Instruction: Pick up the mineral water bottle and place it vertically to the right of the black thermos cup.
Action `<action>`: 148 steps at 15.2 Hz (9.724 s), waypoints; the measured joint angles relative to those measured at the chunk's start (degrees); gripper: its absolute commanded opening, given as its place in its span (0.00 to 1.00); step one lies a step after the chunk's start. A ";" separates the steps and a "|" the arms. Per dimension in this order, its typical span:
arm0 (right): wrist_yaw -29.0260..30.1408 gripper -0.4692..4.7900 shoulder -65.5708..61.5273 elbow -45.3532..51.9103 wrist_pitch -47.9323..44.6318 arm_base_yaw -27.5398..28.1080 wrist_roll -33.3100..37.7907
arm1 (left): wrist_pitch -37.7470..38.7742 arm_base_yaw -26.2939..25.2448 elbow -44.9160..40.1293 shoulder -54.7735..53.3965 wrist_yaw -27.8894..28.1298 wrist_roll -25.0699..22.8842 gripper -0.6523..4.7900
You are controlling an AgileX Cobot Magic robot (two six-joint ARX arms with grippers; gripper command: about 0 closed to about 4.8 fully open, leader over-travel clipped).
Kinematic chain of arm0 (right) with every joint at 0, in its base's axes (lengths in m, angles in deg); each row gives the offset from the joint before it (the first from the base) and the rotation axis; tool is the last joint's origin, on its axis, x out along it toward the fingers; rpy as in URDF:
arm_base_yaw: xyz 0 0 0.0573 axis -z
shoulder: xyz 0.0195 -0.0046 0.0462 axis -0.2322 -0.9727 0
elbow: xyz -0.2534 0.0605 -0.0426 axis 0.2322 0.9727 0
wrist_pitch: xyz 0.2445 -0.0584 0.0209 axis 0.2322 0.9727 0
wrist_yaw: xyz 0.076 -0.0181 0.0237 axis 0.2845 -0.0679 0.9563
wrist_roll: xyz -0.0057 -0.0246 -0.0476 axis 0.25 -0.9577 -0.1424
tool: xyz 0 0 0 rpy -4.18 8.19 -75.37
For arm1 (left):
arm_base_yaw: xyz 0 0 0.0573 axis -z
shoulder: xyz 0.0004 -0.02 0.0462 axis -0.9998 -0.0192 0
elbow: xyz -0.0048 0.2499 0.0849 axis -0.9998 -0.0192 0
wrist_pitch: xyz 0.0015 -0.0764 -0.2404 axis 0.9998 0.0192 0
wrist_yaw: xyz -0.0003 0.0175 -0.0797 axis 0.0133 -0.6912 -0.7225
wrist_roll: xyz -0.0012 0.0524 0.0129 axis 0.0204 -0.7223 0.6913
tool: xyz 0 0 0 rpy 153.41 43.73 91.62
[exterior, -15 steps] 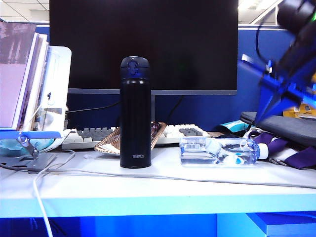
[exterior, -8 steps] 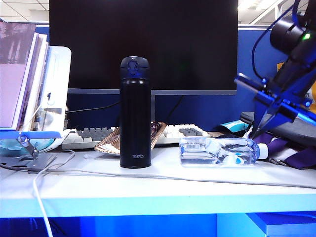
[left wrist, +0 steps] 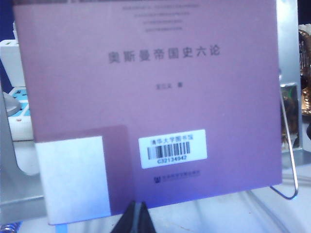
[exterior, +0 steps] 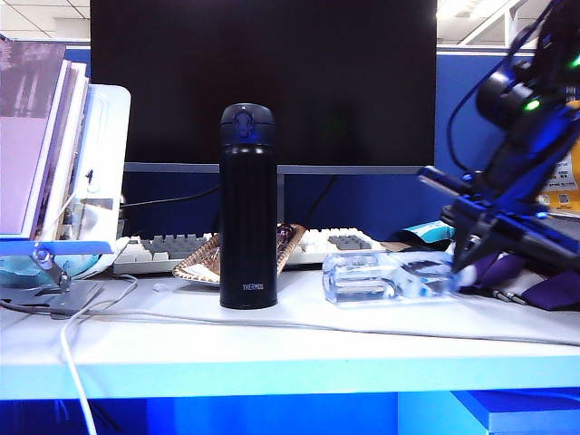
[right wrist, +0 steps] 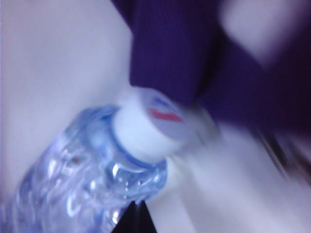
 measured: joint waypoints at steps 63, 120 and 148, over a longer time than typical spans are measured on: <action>4.17 0.57 -25.75 -25.97 -20.04 -7.58 19.10 | 0.00 0.00 0.00 0.02 0.00 0.00 0.11; -11.80 0.51 21.31 9.79 -40.26 -15.82 -45.66 | 0.00 0.00 0.00 0.02 0.00 -0.02 0.11; -18.64 0.51 -5.51 24.50 -92.98 -25.09 -46.47 | 0.00 0.00 0.00 0.02 0.00 0.00 0.11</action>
